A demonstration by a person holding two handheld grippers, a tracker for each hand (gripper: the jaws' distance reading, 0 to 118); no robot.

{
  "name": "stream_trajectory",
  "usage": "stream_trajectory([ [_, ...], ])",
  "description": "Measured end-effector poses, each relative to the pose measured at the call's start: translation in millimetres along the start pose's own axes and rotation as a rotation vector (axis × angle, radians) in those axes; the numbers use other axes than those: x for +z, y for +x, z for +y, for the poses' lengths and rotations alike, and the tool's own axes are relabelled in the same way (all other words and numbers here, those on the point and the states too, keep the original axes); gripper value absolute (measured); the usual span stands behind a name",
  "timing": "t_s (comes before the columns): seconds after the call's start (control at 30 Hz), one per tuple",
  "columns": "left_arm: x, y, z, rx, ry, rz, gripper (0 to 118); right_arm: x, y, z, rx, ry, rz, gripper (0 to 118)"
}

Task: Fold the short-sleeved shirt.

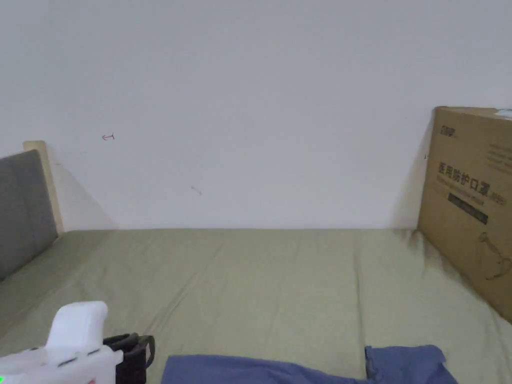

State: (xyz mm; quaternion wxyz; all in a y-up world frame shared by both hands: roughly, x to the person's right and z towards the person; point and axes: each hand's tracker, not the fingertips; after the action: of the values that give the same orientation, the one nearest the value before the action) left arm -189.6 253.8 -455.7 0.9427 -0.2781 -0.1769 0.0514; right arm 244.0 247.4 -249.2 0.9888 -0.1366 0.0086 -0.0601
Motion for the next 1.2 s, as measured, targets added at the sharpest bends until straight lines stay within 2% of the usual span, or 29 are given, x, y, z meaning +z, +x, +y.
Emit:
stream_trajectory([
  [0.07,-63.5,-28.1,13.6,0.038,-0.147,-0.041,0,-10.9,1.3,0.0,0.005,-0.019,0.0,0],
  [0.13,-116.8,-48.7,21.2,0.067,-0.198,-0.006,3,-27.9,8.2,-7.3,-0.003,-0.064,0.003,0],
  [0.17,-142.9,-59.6,21.2,0.078,-0.217,0.017,25,-35.4,9.6,-9.6,-0.005,-0.082,0.0,0],
  [0.2,-161.9,-68.8,20.9,0.097,-0.237,0.026,56,-40.0,9.5,-10.7,-0.008,-0.092,-0.004,0],
  [0.23,-180.9,-75.6,20.7,0.099,-0.265,0.037,92,-44.3,9.7,-11.9,-0.011,-0.103,-0.001,0],
  [0.27,-199.3,-81.0,17.1,0.09,-0.294,0.058,118,-52.0,15.5,-18.7,-0.016,-0.109,0.004,0],
  [0.3,-215.4,-85.1,11.5,0.082,-0.31,0.079,114,-55.8,16.3,-20.6,-0.019,-0.117,0.006,0],
  [0.37,-232.2,-91.6,4.0,0.084,-0.287,0.074,112,-61.5,16.0,-23.1,-0.019,-0.135,0.005,0],
  [0.47,-263.8,-98.9,-8.2,0.068,-0.345,0.129,112,-71.5,21.9,-32.1,-0.027,-0.172,0.021,0],
  [0.57,-287.5,-101.5,-17.5,-0.021,-0.37,0.184,112,-78.4,23.5,-39.3,-0.016,-0.194,0.031,0],
  [0.67,-307.4,-103.3,-31.0,-0.093,-0.443,0.182,100,-83.2,23.9,-45.3,0.016,-0.21,0.023,0],
  [0.77,-308.0,-103.2,-34.5,-0.085,-0.429,0.176,103,-85.0,25.0,-47.3,0.007,-0.217,0.026,0],
  [0.83,-305.4,-106.9,-31.0,-0.052,-0.441,0.164,99,-87.0,27.3,-50.5,-0.007,-0.223,0.026,0],
  [0.9,-301.7,-102.5,-27.0,-0.08,-0.448,0.165,83,-88.0,28.3,-50.9,-0.027,-0.23,0.029,0],
  [0.93,-296.8,-97.0,-25.1,-0.084,-0.441,0.161,71,-87.8,28.9,-51.0,-0.035,-0.228,0.03,0],
  [1.0,-287.5,-84.2,-24.8,-0.129,-0.412,0.182,18,-87.7,30.2,-49.8,-0.042,-0.22,0.032,0],
  [1.03,-285.6,-78.8,-26.8,-0.125,-0.42,0.177,2,-88.5,31.6,-48.1,-0.042,-0.216,0.035,0],
  [1.17,-269.1,-76.6,-23.5,-0.136,-0.448,0.136,2,-99.0,45.2,-33.7,-0.089,-0.178,0.097,0],
  [1.2,-259.7,-76.6,-19.2,-0.129,-0.422,0.121,2,-103.9,50.0,-24.8,-0.078,-0.149,0.101,0],
])
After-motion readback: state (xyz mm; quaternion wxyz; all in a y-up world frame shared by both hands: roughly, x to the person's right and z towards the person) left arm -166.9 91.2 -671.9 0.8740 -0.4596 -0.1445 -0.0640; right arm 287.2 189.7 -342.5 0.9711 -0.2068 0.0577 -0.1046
